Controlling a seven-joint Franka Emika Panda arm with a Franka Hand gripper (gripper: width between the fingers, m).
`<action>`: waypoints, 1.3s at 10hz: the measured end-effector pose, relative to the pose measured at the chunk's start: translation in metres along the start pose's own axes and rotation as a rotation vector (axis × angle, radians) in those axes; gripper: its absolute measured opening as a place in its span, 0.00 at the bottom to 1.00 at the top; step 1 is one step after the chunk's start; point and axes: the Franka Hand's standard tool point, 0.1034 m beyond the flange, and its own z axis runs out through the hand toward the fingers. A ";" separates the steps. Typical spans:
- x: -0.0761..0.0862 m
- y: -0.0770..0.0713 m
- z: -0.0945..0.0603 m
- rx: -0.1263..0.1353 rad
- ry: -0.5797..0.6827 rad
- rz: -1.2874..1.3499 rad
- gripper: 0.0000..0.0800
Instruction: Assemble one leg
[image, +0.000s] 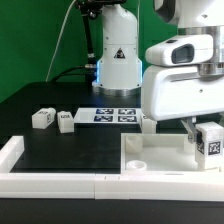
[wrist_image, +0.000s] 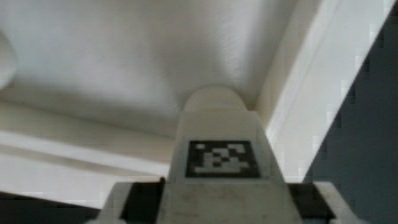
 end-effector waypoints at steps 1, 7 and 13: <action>0.000 0.000 0.000 0.005 0.000 0.173 0.36; -0.002 -0.006 0.002 0.023 -0.013 0.970 0.36; 0.000 -0.011 0.001 0.047 -0.025 1.084 0.65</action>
Offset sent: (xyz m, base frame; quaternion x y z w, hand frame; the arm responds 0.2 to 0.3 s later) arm -0.0049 -0.0022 -0.0050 -0.0113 -0.0032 0.3648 0.9310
